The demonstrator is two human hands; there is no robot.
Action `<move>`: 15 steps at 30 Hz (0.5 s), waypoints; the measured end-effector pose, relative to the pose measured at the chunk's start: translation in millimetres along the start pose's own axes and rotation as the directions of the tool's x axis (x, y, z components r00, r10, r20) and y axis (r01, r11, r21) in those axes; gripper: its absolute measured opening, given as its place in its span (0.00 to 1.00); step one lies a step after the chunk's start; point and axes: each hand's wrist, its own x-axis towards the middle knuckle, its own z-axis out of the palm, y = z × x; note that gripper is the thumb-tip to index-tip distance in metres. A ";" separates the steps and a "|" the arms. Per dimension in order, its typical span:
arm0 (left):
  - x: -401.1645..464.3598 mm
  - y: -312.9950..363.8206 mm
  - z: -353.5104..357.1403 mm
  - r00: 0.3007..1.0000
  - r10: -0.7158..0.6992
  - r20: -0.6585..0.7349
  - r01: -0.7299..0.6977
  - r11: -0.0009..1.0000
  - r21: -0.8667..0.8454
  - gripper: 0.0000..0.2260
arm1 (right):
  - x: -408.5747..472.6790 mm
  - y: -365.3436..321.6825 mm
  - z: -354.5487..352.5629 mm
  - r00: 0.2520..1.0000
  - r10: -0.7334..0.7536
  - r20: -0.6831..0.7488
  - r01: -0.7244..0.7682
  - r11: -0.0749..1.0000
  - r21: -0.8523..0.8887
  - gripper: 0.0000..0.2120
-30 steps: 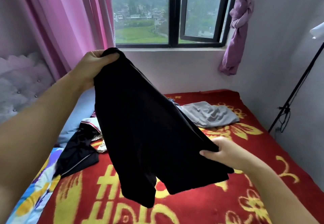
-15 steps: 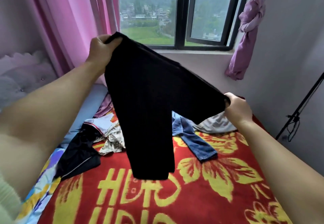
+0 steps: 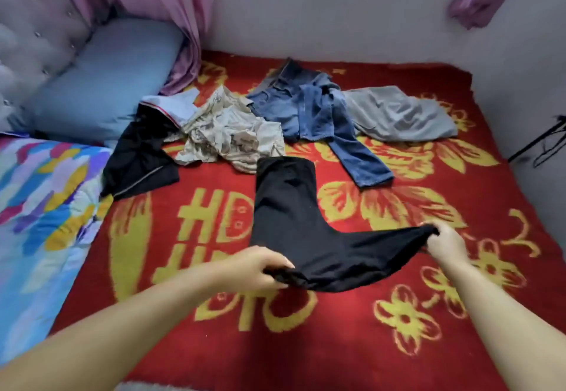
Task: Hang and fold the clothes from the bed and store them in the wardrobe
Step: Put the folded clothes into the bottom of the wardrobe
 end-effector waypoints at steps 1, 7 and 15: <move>4.5 -15.4 33.7 0.996 -0.037 0.081 0.031 0.997 0.072 0.15 | -1.1 20.3 14.5 0.998 0.050 0.048 -0.049 0.999 -0.016 0.16; 3.3 -56.5 174.5 0.896 0.037 0.443 -0.281 0.819 0.500 0.13 | -15.8 75.3 66.2 0.974 0.193 0.121 -0.183 0.979 -0.085 0.17; 34.8 -64.3 219.2 0.880 0.054 0.473 -0.298 0.836 0.461 0.19 | -20.5 -32.9 179.9 0.765 -0.421 0.487 0.395 0.904 0.161 0.22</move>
